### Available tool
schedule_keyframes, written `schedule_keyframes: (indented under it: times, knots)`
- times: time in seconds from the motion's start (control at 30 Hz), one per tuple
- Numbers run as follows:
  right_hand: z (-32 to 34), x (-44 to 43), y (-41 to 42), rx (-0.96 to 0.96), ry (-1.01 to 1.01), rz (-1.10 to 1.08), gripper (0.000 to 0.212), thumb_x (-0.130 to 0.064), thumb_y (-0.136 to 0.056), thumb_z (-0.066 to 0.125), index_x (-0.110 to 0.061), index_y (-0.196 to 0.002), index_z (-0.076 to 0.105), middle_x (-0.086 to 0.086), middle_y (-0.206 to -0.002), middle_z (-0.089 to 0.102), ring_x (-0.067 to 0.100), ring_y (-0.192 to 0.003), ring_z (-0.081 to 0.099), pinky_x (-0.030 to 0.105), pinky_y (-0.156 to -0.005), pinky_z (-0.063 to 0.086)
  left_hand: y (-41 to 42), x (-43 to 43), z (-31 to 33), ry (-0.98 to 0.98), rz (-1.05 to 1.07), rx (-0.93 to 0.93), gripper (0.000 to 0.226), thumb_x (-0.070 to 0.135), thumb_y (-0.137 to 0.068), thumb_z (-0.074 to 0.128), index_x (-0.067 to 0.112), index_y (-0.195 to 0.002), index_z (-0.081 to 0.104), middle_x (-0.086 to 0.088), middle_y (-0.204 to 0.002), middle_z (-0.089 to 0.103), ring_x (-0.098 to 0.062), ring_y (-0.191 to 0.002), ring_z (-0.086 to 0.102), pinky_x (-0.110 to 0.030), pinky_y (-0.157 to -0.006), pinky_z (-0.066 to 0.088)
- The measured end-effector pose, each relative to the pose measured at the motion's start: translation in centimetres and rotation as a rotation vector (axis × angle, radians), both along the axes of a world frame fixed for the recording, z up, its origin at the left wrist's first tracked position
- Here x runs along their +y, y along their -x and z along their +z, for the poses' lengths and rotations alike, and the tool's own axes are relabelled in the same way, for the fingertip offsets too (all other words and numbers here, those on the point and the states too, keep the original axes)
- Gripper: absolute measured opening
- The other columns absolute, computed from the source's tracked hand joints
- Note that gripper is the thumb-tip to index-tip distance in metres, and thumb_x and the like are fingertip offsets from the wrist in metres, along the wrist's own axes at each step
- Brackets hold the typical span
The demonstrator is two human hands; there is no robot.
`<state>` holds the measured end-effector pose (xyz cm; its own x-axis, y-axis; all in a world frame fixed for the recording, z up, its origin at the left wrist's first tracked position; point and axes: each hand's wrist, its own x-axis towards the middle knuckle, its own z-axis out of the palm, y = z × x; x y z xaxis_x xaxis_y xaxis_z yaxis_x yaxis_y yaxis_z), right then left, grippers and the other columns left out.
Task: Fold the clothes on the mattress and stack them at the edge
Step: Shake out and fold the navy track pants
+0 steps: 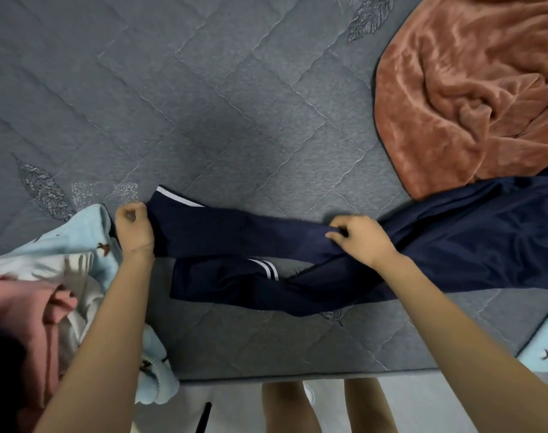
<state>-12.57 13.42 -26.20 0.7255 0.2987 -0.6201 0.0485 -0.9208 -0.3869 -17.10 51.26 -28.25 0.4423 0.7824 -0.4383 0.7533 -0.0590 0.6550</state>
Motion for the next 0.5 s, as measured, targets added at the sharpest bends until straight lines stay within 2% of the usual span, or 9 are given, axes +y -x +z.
schedule_keyframes:
  times: [0.07,0.1,0.17,0.23,0.3,0.37,0.43,0.5]
  knots:
    - [-0.1,0.3,-0.4,-0.038,-0.060,-0.272,0.015,-0.031,-0.091,0.062,-0.019,-0.085,0.066,0.004,-0.086,0.070,0.027,-0.087,0.062,0.033,-0.074,0.045,0.6,0.1,0.2,0.063,-0.042,0.038,0.007,0.023,-0.096,0.052,0.024,-0.089,0.049,0.006,-0.092,0.052,-0.015,-0.096,0.046,-0.032,-0.092,0.042]
    - [-0.2,0.5,-0.7,-0.062,-0.077,-0.355,0.015,-0.031,-0.091,0.063,-0.018,-0.086,0.067,0.005,-0.086,0.070,0.028,-0.086,0.062,0.035,-0.075,0.047,1.1,0.2,0.3,0.048,-0.122,0.071,0.008,0.023,-0.095,0.054,0.019,-0.101,0.052,0.003,-0.101,0.053,-0.014,-0.098,0.047,-0.033,-0.096,0.040]
    - [-0.3,0.9,-1.3,-0.128,-0.087,-0.431,0.015,-0.029,-0.091,0.063,-0.015,-0.089,0.069,0.008,-0.085,0.071,0.031,-0.087,0.063,0.038,-0.076,0.048,2.1,0.1,0.5,-0.011,-0.336,0.096,0.030,0.015,-0.093,0.058,0.008,-0.120,0.048,0.000,-0.112,0.052,-0.014,-0.100,0.050,-0.025,-0.093,0.039]
    - [-0.3,1.2,-1.9,-0.229,-0.074,-0.427,0.013,-0.023,-0.091,0.062,-0.014,-0.095,0.071,0.009,-0.093,0.072,0.033,-0.094,0.062,0.039,-0.082,0.045,2.4,-0.3,0.8,0.019,-0.422,0.034,0.029,0.003,-0.093,0.055,0.005,-0.120,0.046,-0.003,-0.114,0.050,-0.017,-0.099,0.051,-0.021,-0.086,0.043]
    - [-0.5,1.3,-2.3,-0.346,-0.054,-0.402,0.015,-0.017,-0.090,0.062,-0.015,-0.103,0.070,0.006,-0.106,0.069,0.032,-0.103,0.055,0.039,-0.089,0.037,2.1,-0.6,1.2,0.081,-0.329,-0.063,0.017,0.000,-0.094,0.052,0.013,-0.105,0.051,-0.006,-0.108,0.050,-0.016,-0.092,0.049,-0.020,-0.082,0.043]
    - [-0.7,1.2,-2.1,-0.428,-0.050,-0.398,0.020,-0.015,-0.087,0.065,-0.014,-0.107,0.066,0.006,-0.112,0.061,0.032,-0.106,0.049,0.037,-0.090,0.032,1.4,-0.6,1.7,0.199,-0.129,-0.180,0.021,0.001,-0.096,0.049,0.021,-0.090,0.052,-0.005,-0.092,0.056,-0.013,-0.082,0.050,-0.027,-0.078,0.042]
    - [-0.7,1.2,-1.5,-0.475,-0.056,-0.383,0.023,-0.021,-0.083,0.070,-0.014,-0.104,0.063,0.006,-0.108,0.055,0.030,-0.103,0.047,0.034,-0.086,0.028,0.6,-0.7,2.5,0.394,0.017,-0.297,0.025,-0.001,-0.098,0.041,0.017,-0.088,0.056,0.002,-0.079,0.065,-0.009,-0.075,0.058,-0.025,-0.073,0.049]
    - [-0.7,1.2,-0.4,-0.487,-0.033,-0.301,0.034,-0.033,-0.077,0.075,-0.016,-0.103,0.061,0.005,-0.105,0.052,0.029,-0.100,0.045,0.033,-0.084,0.024,0.0,-1.0,3.0,0.586,0.097,-0.389,0.032,-0.008,-0.096,0.033,0.013,-0.096,0.057,0.002,-0.084,0.070,-0.010,-0.083,0.066,-0.026,-0.080,0.056]
